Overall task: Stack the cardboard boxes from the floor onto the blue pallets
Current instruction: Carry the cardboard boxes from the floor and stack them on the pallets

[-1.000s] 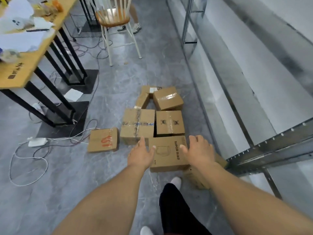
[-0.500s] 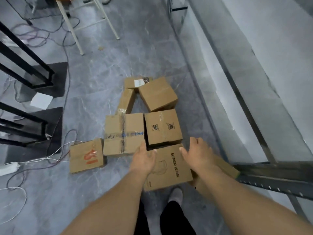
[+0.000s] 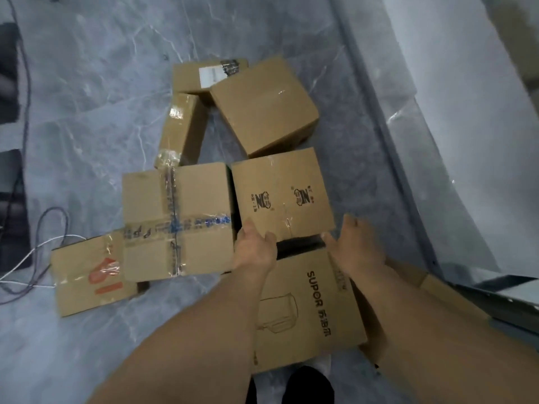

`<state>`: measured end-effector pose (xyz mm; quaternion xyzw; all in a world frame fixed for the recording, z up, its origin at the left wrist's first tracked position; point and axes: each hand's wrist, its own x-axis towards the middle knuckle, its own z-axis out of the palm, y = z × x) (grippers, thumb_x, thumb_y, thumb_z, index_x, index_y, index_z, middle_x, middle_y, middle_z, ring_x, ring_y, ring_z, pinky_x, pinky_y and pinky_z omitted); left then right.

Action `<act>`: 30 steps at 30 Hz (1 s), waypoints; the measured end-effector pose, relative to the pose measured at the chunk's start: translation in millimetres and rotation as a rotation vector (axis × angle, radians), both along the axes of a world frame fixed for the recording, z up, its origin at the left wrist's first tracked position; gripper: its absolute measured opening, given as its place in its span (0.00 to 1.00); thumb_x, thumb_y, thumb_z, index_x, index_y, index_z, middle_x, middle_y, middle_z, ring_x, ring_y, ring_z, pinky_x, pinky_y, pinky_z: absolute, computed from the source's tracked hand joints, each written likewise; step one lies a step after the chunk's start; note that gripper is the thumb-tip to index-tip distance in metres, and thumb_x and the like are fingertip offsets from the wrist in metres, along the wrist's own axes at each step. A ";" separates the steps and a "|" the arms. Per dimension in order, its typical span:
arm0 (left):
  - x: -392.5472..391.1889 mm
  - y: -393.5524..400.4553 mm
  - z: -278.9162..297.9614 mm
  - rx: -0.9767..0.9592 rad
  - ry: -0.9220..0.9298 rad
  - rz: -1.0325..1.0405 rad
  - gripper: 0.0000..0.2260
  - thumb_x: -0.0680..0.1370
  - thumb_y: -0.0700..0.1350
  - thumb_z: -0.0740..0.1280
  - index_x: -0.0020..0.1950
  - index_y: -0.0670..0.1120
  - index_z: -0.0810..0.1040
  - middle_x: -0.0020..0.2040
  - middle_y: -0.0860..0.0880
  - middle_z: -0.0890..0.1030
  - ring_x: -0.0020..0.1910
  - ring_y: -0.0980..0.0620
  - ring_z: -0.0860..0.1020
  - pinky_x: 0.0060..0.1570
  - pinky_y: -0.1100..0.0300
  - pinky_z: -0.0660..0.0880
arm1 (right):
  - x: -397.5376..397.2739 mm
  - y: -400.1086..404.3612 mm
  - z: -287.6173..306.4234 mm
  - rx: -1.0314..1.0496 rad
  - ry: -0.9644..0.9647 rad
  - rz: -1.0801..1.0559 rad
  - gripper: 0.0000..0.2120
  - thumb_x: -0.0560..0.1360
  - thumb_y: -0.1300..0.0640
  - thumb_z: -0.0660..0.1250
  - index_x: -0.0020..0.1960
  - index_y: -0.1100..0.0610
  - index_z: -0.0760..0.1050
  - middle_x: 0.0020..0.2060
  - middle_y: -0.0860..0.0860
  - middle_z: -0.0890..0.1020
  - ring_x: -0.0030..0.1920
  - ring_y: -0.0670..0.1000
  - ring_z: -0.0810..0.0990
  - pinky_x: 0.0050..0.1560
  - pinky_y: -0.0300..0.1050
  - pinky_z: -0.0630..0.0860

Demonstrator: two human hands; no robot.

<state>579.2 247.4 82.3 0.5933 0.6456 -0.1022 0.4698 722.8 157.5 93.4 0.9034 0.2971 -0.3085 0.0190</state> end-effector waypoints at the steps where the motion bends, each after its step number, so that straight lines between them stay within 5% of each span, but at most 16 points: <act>1: 1.0 3.8 -17.1 -0.007 0.009 0.014 0.23 0.80 0.47 0.57 0.73 0.43 0.58 0.69 0.42 0.68 0.64 0.42 0.70 0.64 0.50 0.68 | 3.0 4.2 -18.6 0.011 -0.006 -0.008 0.20 0.75 0.44 0.62 0.61 0.56 0.67 0.55 0.54 0.73 0.52 0.54 0.74 0.47 0.49 0.73; 3: -1.0 10.1 -48.0 -0.027 0.038 0.027 0.24 0.80 0.47 0.57 0.74 0.42 0.58 0.71 0.42 0.66 0.67 0.42 0.67 0.67 0.49 0.66 | 8.7 11.6 -52.8 0.006 -0.005 -0.029 0.19 0.75 0.45 0.62 0.60 0.56 0.67 0.53 0.54 0.74 0.48 0.52 0.73 0.45 0.47 0.71; 7: -8.5 21.5 -94.4 -0.056 0.094 0.102 0.25 0.78 0.45 0.57 0.74 0.41 0.57 0.72 0.42 0.65 0.68 0.42 0.66 0.68 0.50 0.65 | 18.0 25.5 -107.7 -0.044 0.007 -0.071 0.23 0.77 0.47 0.61 0.66 0.59 0.64 0.58 0.57 0.73 0.56 0.57 0.74 0.52 0.51 0.71; 16: -8.8 30.3 -122.4 -0.157 0.009 0.244 0.24 0.76 0.38 0.56 0.72 0.49 0.60 0.63 0.44 0.74 0.60 0.42 0.72 0.60 0.54 0.69 | 25.4 36.3 -147.8 -0.034 0.120 -0.191 0.16 0.77 0.56 0.62 0.62 0.62 0.68 0.57 0.59 0.75 0.54 0.57 0.76 0.54 0.51 0.75; 20: -4.4 33.2 -91.3 -0.154 -0.061 0.324 0.27 0.76 0.35 0.56 0.73 0.51 0.59 0.62 0.47 0.73 0.58 0.46 0.72 0.61 0.55 0.70 | 32.4 38.8 -116.5 0.043 0.122 -0.216 0.17 0.76 0.61 0.63 0.63 0.62 0.67 0.59 0.59 0.74 0.57 0.58 0.74 0.60 0.54 0.73; 25: 2.7 33.2 -12.8 -0.140 -0.136 0.333 0.27 0.77 0.35 0.58 0.74 0.52 0.56 0.60 0.48 0.72 0.56 0.48 0.70 0.64 0.54 0.67 | 36.9 33.3 -40.6 0.095 0.013 -0.213 0.11 0.76 0.58 0.63 0.57 0.59 0.70 0.53 0.57 0.76 0.52 0.56 0.76 0.52 0.49 0.75; 30: 0.4 24.7 92.7 -0.085 -0.170 0.307 0.27 0.78 0.35 0.58 0.74 0.51 0.55 0.61 0.46 0.71 0.57 0.47 0.69 0.59 0.57 0.66 | 25.8 10.9 57.7 0.189 0.129 -0.312 0.13 0.75 0.59 0.64 0.59 0.60 0.69 0.54 0.56 0.77 0.51 0.56 0.77 0.51 0.49 0.75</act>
